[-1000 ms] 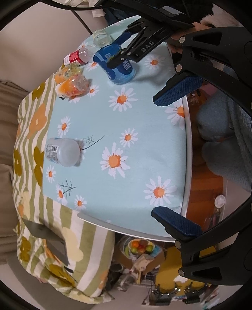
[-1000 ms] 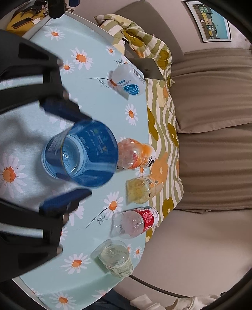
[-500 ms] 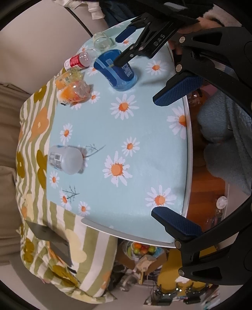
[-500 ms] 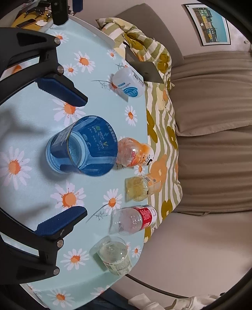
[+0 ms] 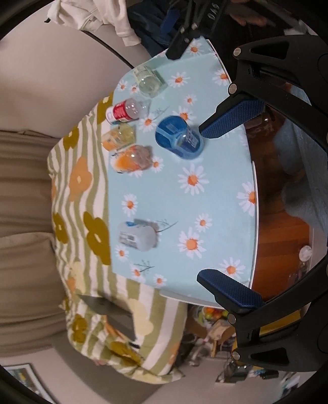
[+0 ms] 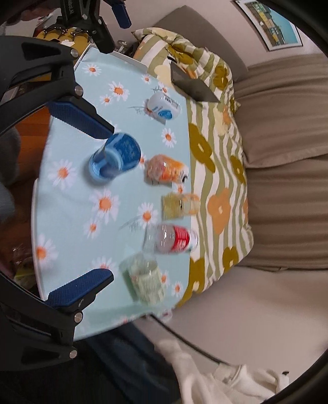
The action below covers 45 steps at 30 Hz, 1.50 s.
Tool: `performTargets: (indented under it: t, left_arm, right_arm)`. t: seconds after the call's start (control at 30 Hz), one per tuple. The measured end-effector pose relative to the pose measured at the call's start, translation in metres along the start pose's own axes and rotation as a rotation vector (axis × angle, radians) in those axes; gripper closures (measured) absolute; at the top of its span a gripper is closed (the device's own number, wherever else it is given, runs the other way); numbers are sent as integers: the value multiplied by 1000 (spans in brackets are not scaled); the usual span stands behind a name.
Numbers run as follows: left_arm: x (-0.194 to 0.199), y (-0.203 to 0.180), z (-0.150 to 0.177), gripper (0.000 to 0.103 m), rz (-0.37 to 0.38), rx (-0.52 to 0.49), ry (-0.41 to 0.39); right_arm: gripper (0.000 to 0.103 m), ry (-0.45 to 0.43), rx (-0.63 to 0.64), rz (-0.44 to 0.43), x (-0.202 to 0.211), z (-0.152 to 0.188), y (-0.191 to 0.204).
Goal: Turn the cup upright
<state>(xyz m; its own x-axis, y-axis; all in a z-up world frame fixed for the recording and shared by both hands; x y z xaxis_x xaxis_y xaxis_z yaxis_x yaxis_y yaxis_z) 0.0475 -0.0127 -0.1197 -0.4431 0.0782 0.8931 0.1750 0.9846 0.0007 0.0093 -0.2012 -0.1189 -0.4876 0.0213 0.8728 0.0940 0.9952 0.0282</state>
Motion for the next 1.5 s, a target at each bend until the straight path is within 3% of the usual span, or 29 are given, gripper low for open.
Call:
performTargets:
  t: [0.3, 1.5]
  left_arm:
    - [16, -13, -4, 0, -41, 32, -40]
    - [18, -15, -14, 0, -43, 15, -76]
  right_arm:
    - [1, 57, -14, 20, 17, 1, -29]
    - [1, 17, -26, 17, 25, -3, -28]
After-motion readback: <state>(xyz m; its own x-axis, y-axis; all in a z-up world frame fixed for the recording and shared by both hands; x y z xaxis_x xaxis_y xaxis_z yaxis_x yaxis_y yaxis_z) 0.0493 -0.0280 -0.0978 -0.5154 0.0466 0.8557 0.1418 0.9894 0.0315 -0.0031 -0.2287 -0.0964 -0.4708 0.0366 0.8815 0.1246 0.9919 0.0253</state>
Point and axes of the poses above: each gripper's, at about its wrist camera, not at the fingertips, and x roughly against the way its jaws point, y to its left, z to its underside, the point moved 9 cm from there along -x, roughly the way its jaws point, and after that the axes turned 9 degrees about y, right-handed, at the moved point
